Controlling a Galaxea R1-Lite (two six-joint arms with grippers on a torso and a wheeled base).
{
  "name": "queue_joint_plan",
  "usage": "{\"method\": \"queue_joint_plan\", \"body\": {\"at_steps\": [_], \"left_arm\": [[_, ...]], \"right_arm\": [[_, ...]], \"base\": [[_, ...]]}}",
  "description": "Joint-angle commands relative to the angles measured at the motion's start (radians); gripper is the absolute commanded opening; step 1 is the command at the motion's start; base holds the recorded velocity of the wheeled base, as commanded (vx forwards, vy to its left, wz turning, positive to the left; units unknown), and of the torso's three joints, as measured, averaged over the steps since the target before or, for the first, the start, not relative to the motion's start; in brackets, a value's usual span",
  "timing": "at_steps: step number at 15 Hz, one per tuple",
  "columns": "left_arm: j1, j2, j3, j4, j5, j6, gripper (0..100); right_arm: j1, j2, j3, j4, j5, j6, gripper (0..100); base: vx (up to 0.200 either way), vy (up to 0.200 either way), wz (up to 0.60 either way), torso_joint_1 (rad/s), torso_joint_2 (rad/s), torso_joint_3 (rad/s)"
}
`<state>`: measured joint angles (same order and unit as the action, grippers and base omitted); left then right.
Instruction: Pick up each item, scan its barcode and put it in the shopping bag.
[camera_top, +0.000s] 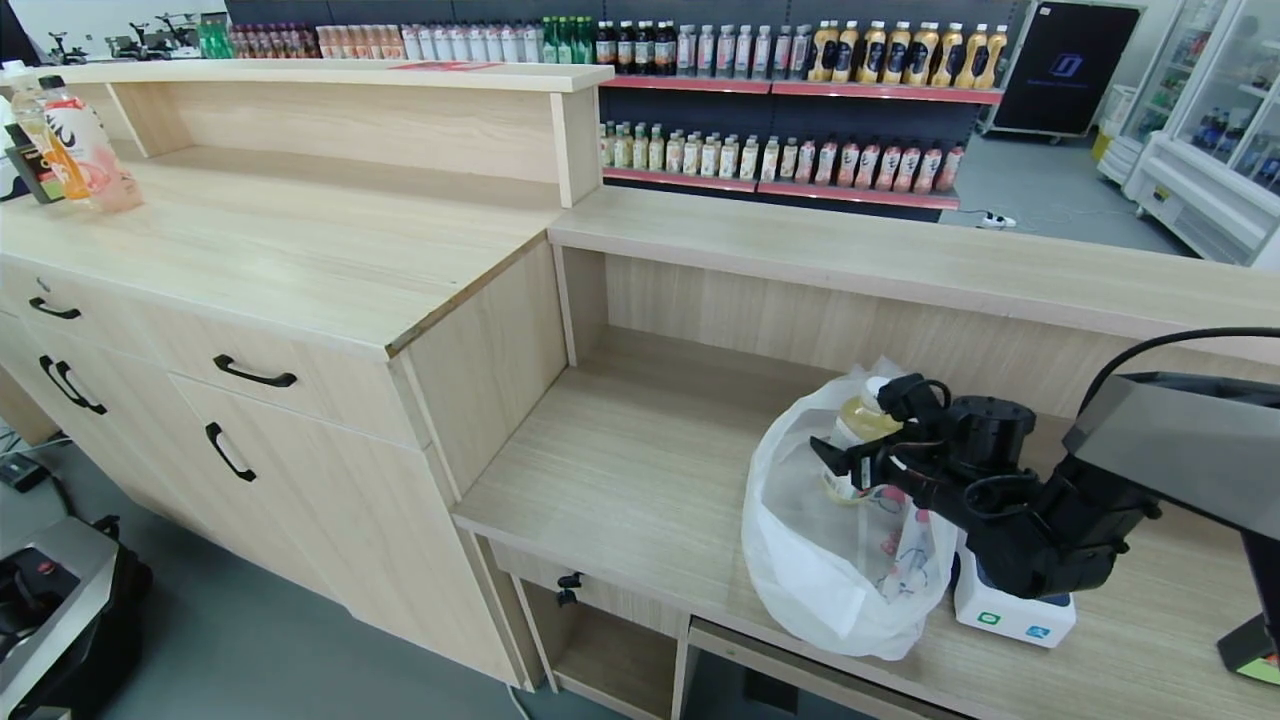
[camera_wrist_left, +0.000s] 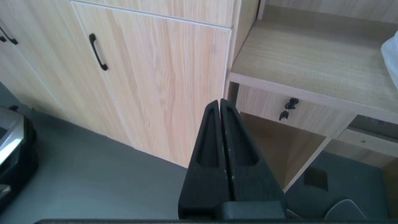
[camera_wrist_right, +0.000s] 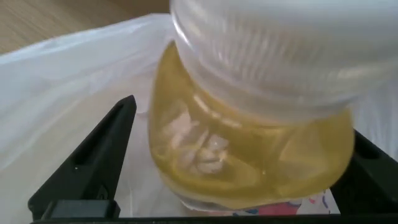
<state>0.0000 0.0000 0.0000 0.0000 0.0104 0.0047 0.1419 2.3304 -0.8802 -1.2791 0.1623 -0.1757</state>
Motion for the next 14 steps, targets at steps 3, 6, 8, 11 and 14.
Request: {"method": "queue_joint_plan", "body": {"at_steps": [3,6,8,11,14], "left_arm": [[0.0,0.0,0.0,0.0,0.0,0.0,0],[0.0,0.0,0.0,0.0,0.0,0.0,0],[0.0,0.0,0.0,0.0,0.0,0.0,0],[0.0,0.0,0.0,0.0,0.0,0.0,0],[0.0,0.0,0.0,0.0,0.0,0.0,0]], "right_arm": [[-0.005,-0.418,0.109,0.242,-0.001,-0.002,100],[-0.056,-0.74,0.227,0.389,-0.006,-0.004,100],[-0.107,-0.841,0.26,0.474,-0.007,-0.013,100],[-0.202,-0.953,0.297,0.578,-0.032,-0.059,100],[-0.216,-0.981,0.299,0.643,-0.259,-0.088,100]], "base": [[0.0,0.0,0.0,0.0,0.0,0.0],[0.0,0.0,0.0,0.0,0.0,0.0],[0.0,0.0,0.0,0.0,0.0,0.0],[0.0,0.0,0.0,0.0,0.0,0.0],[0.0,0.0,-0.6,-0.001,0.0,0.001]]}}
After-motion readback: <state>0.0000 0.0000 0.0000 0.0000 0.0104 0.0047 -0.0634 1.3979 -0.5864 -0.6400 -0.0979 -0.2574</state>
